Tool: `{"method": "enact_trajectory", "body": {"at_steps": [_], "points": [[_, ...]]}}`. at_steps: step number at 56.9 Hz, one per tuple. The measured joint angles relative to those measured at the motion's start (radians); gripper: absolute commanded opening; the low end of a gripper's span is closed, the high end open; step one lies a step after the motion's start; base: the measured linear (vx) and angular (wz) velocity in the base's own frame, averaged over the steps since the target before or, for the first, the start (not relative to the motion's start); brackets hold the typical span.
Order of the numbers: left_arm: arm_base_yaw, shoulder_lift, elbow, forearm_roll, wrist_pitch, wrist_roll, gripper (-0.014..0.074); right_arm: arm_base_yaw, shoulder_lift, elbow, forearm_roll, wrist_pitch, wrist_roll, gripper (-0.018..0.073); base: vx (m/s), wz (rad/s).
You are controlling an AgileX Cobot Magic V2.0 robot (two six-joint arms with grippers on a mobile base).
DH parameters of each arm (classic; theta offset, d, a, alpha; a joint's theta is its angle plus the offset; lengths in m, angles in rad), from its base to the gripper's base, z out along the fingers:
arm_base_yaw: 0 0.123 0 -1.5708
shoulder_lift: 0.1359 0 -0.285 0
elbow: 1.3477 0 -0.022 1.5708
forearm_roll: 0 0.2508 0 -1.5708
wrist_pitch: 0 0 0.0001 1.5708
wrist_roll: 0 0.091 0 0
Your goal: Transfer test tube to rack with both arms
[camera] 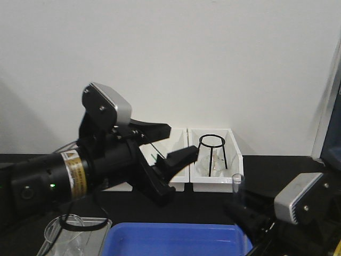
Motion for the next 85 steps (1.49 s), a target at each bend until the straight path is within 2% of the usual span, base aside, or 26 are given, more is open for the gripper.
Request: {"method": "enact_trajectory", "body": {"at_steps": [3,6,11,15,21,29,41,57,85], "points": [[0.003,-0.037,0.007,0.044,0.014,0.000,0.0272,-0.047,-0.017,0.013,0.080,0.000,-0.042,-0.0008,0.00,0.00],[0.003,-0.073,0.024,0.075,0.023,0.000,0.0152,-0.132,-0.036,0.043,0.185,-0.011,-0.082,-0.0008,0.00,0.00],[0.003,-0.123,0.068,0.110,0.027,0.000,-0.0010,-0.271,-0.050,0.106,0.277,-0.076,-0.120,-0.0008,0.00,0.00],[0.003,-0.149,0.106,0.123,0.028,0.000,-0.0010,-0.350,-0.049,0.159,0.306,-0.157,-0.143,-0.0008,0.00,0.00],[0.003,-0.162,0.144,0.126,0.038,0.000,-0.0008,-0.385,-0.028,0.192,0.311,-0.275,-0.184,-0.0008,0.00,0.00],[0.003,-0.162,0.163,0.126,0.063,0.000,-0.0008,-0.388,0.023,0.196,0.307,-0.360,-0.238,-0.0008,0.00,0.00],[0.003,-0.162,0.164,0.125,0.071,0.000,-0.0008,-0.389,0.127,0.196,0.304,-0.453,-0.250,-0.0008,0.00,0.00],[0.003,-0.162,0.164,0.125,0.071,0.000,-0.0008,-0.389,0.258,0.196,0.296,-0.503,-0.253,-0.0008,0.00,0.00],[0.003,-0.162,0.164,0.125,0.071,0.000,-0.0008,-0.389,0.476,0.194,0.251,-0.594,-0.328,-0.0001,0.00,0.00]]}}
